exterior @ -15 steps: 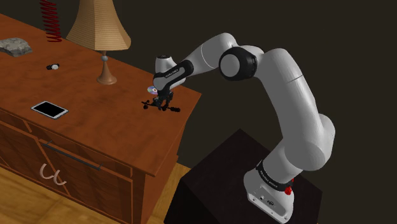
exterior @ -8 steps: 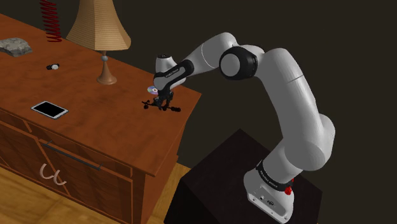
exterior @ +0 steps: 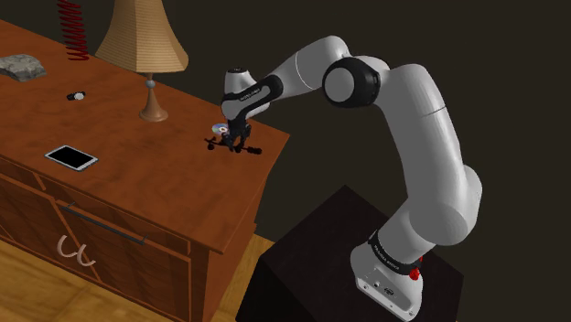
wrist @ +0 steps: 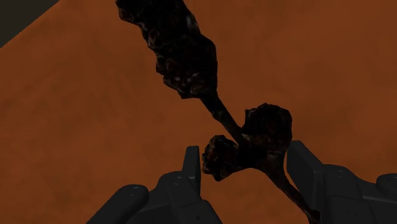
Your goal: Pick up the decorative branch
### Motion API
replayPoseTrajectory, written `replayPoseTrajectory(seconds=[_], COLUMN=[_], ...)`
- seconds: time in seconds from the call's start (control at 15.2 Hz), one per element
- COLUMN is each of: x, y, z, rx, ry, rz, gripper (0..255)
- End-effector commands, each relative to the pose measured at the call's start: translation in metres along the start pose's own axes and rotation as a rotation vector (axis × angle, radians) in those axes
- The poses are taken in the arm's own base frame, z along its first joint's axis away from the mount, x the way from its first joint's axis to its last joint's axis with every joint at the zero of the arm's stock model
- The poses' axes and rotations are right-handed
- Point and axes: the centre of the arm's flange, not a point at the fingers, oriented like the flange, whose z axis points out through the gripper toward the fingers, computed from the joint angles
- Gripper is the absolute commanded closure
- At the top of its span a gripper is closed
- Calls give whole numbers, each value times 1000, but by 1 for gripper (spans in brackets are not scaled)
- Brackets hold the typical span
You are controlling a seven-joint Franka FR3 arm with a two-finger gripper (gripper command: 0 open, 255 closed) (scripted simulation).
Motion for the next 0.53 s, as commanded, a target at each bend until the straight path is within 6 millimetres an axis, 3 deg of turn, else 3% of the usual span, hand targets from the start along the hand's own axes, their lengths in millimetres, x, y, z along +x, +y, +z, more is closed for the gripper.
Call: replayPoseTrajectory(seconds=[0.0, 0.33, 0.46], x=[-2, -3, -3], y=[1, 4, 4], z=[-11, -37, -38], rx=[0, 0, 0], ry=[0, 0, 0], rz=[0, 0, 0], gripper=[255, 255, 255])
